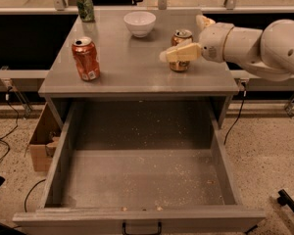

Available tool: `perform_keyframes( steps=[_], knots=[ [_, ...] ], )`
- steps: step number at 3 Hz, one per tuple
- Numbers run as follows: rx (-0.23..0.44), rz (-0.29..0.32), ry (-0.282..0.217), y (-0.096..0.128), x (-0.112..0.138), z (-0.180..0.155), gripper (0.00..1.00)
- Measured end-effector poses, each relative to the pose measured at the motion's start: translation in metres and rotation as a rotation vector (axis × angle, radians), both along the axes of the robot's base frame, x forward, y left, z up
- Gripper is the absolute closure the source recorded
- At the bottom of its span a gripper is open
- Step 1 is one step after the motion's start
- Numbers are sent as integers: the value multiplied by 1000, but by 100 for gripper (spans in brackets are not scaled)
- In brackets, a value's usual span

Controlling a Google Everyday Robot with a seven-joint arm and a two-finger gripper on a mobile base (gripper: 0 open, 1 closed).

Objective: Pick orange can from top drawer and place on counter

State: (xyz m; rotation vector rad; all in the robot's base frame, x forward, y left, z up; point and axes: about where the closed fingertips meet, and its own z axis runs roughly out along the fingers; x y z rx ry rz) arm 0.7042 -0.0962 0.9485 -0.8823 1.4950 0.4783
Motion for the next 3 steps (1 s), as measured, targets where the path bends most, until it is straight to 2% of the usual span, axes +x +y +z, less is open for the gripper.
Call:
perform_keyframes(
  steps=[1,2,3],
  knots=[
    [-226,83,-25,2,-63,27,0],
    [-422,82,-51,0,-132,48,0],
    [-468,74,-81,7,-152,67,0]
  ],
)
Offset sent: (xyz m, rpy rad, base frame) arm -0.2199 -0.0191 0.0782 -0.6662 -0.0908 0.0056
